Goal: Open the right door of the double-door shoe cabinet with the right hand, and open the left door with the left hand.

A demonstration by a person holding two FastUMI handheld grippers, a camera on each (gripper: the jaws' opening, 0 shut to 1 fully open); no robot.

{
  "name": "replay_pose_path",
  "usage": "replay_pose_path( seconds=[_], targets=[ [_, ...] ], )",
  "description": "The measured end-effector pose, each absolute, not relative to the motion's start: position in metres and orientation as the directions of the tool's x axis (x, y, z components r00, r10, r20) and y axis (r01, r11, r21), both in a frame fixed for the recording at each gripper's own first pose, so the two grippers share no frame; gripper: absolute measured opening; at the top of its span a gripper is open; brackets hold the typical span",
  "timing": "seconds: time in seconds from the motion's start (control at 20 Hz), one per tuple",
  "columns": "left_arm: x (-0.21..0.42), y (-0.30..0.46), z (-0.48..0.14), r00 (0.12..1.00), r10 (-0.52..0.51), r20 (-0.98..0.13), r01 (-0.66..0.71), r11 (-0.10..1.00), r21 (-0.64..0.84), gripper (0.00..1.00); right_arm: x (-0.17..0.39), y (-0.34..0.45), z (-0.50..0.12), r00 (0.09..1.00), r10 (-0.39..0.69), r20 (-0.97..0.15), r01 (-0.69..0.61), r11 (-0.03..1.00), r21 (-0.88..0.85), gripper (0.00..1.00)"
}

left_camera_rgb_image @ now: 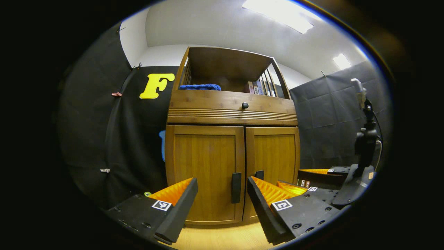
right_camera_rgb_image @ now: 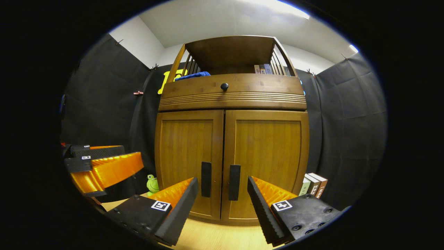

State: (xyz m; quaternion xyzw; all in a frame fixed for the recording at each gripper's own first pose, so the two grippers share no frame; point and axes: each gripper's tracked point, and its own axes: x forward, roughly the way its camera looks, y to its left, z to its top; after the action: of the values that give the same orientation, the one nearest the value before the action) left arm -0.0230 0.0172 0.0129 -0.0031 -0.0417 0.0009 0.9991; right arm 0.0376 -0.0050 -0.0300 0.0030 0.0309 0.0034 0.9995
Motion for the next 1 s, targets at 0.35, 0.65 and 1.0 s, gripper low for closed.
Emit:
replay_pose_path(
  seconds=[0.35,0.65,1.0],
  targets=[
    [-0.037,0.039,0.014,0.993,0.056,0.105,-0.055,0.998,-0.010,0.89,0.084,-0.008,-0.063,0.993,-0.023,-0.115,0.020,0.999,-0.025,0.90],
    [-0.047,0.052,0.007,0.993,0.071,0.097,-0.070,0.997,-0.013,0.89,0.120,-0.018,-0.082,0.991,-0.076,-0.115,0.071,0.997,-0.044,0.85],
    [-0.052,0.071,0.003,0.990,0.100,0.096,-0.099,0.995,-0.018,0.89,0.153,-0.026,-0.097,0.987,-0.111,-0.114,0.108,0.994,-0.034,0.87]
  ],
)
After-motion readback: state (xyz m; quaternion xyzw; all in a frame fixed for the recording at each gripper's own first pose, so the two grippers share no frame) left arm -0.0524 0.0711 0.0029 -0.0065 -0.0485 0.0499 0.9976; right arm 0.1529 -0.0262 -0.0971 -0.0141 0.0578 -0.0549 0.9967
